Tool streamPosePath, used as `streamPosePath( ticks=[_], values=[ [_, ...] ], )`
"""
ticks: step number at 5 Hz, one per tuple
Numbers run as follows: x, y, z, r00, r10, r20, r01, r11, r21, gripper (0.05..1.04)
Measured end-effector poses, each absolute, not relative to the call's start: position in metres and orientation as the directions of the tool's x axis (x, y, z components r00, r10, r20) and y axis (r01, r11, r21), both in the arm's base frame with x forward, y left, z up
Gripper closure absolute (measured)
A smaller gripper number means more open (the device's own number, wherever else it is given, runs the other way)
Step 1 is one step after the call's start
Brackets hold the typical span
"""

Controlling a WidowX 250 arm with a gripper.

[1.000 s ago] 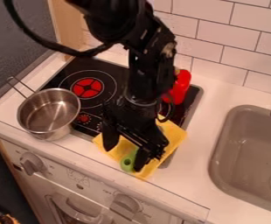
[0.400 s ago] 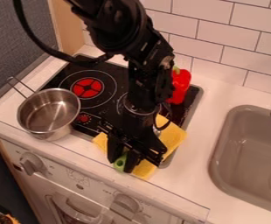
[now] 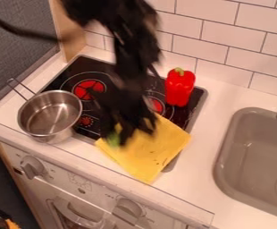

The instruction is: Moved the wooden spatula to the left burner

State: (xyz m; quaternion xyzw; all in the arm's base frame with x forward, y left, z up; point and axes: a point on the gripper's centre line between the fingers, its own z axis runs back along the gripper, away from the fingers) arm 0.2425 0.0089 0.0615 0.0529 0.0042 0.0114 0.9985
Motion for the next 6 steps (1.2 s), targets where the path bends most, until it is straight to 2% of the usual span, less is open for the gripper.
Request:
streamPosePath(
  ticks=[1, 2, 3, 4, 5, 6],
  values=[
    [0.265, 0.055, 0.093, 0.985, 0.167, 0.041, -0.169, 0.985, 0.038, 0.719],
    [0.286, 0.089, 0.080, 0.970, 0.244, -0.007, -0.244, 0.970, 0.012, 0.719],
    [0.309, 0.116, 0.063, 0.959, 0.281, -0.043, -0.280, 0.959, 0.029, 0.719],
    [0.333, 0.138, 0.053, 0.961, 0.273, -0.049, -0.268, 0.960, 0.076, 0.719],
    [0.338, 0.152, 0.045, 0.961, 0.268, -0.073, -0.259, 0.960, 0.107, 0.719],
    [0.336, 0.167, 0.040, 0.956, 0.279, -0.088, -0.268, 0.956, 0.119, 0.648]
  ],
)
